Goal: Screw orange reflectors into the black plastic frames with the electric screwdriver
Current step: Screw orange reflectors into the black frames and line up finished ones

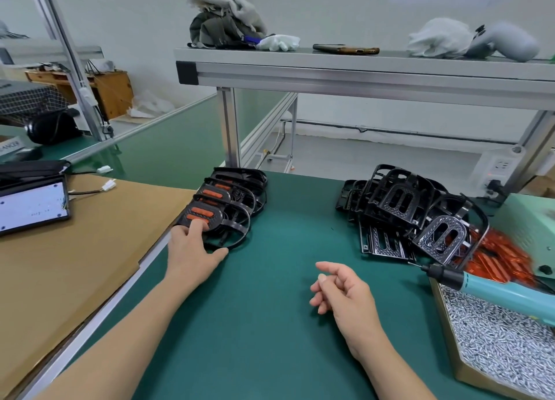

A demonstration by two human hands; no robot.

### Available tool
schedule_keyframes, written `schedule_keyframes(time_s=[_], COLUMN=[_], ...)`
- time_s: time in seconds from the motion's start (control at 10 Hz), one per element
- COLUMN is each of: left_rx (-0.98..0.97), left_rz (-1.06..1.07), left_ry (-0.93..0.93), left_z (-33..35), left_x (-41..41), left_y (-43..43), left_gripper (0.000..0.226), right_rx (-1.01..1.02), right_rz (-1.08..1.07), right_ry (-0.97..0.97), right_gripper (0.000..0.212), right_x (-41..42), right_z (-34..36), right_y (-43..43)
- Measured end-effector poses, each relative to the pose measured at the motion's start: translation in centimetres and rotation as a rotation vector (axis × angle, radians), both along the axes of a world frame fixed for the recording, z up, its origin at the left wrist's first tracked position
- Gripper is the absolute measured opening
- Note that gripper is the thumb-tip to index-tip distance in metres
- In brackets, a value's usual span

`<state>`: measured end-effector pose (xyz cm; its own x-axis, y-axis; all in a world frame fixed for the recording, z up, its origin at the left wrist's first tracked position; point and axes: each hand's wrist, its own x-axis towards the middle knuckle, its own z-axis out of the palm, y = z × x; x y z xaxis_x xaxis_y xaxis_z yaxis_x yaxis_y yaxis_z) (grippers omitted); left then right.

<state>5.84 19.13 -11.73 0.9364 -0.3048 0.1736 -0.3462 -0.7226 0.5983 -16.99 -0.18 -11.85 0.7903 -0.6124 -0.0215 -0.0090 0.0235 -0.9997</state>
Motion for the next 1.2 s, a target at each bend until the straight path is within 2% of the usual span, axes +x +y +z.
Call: schedule_keyframes(time_s=[0.2,0.6,0.9,1.2], left_rx=[-0.009,0.021,-0.015,0.115], left_rz=[0.056,0.138,0.124,0.228], left_ry=[-0.052,-0.103,-0.102,-0.193], left_z=[-0.6,-0.7,-0.7,-0.4], left_x=[1.2,2.0,1.3,0.5], left_y=[-1.2,-2.3,-2.0,-1.9], left_gripper=[0.047,0.052,0.066,0.077], right_rx=[0.020,0.033,0.037,0.042], right_rz=[0.002,0.014,0.013,0.011], right_ry=[-0.020,-0.044,-0.043,-0.031], right_gripper=[0.020,0.020,0.021,0.021], right_x=[0.0,0.1,0.1,0.1], right_z=[-0.1,-0.2,-0.1,0.1], right_y=[-0.1,-0.2,-0.2,-0.2])
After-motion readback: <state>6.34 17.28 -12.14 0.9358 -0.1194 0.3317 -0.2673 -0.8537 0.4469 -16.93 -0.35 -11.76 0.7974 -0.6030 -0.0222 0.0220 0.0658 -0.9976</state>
